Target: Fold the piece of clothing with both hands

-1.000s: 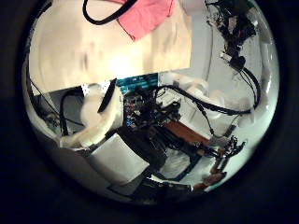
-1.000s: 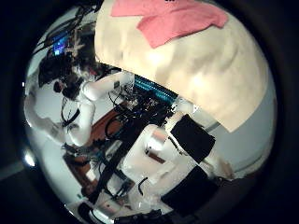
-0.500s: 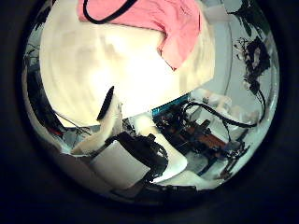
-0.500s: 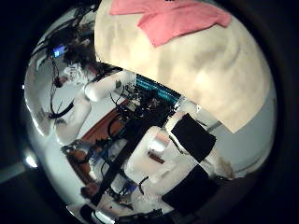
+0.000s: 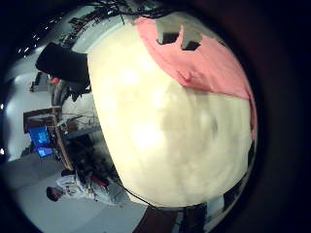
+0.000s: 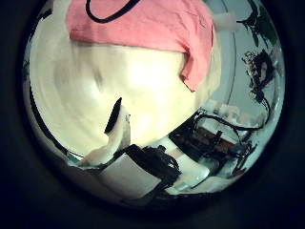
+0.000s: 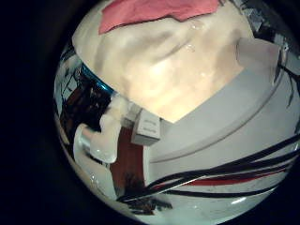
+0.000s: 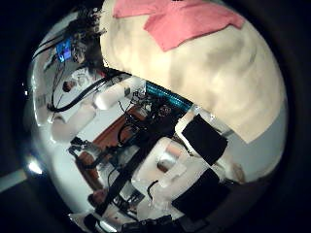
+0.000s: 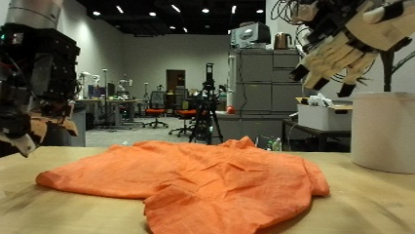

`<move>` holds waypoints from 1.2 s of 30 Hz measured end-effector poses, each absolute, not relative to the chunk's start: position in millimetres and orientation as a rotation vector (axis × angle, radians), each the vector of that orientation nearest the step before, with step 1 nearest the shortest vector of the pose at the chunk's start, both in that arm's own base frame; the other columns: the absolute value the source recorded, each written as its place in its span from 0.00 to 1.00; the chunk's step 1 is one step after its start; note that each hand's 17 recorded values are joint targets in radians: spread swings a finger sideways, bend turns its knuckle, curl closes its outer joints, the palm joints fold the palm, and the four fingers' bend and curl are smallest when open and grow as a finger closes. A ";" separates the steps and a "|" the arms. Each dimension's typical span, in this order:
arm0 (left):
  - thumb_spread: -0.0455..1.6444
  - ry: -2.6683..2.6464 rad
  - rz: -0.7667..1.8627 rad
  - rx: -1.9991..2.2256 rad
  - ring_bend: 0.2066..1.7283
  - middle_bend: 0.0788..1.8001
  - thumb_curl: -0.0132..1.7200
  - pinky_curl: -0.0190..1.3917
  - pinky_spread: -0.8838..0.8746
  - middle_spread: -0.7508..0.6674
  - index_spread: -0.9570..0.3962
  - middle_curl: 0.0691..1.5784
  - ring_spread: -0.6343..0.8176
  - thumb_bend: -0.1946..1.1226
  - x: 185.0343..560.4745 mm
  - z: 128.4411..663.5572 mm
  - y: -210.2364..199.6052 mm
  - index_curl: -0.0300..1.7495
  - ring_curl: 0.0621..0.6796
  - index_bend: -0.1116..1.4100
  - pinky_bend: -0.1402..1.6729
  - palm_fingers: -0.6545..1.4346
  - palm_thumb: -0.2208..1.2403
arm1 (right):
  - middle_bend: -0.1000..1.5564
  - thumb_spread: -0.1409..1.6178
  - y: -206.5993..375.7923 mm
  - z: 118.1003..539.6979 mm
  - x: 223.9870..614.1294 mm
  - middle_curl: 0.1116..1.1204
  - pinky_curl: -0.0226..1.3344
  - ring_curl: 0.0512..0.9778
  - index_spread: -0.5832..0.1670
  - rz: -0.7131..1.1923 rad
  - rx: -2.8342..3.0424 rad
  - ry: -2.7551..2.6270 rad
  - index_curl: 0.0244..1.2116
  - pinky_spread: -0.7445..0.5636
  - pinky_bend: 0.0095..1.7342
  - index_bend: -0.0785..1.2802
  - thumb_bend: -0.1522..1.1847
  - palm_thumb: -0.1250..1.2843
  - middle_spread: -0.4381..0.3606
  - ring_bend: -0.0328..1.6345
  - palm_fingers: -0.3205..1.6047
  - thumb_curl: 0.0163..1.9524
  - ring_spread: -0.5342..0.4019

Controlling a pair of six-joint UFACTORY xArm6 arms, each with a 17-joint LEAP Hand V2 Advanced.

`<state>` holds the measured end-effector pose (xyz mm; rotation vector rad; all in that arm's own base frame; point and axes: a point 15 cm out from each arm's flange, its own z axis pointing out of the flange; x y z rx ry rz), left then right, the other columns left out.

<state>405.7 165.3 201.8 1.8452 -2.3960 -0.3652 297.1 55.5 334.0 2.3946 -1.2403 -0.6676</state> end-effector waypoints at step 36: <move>0.64 -2.405 -0.547 1.798 0.16 0.16 0.21 0.22 0.66 0.49 0.67 0.20 0.63 0.13 454.5 138.4 184.3 0.18 0.25 0.18 0.24 0.40 0.55 | 0.17 0.86 64.2 317.2 301.9 0.23 0.24 0.16 0.45 -0.733 2.385 -1.229 0.29 0.85 0.11 0.20 0.11 0.59 0.66 0.13 0.27 0.14 0.83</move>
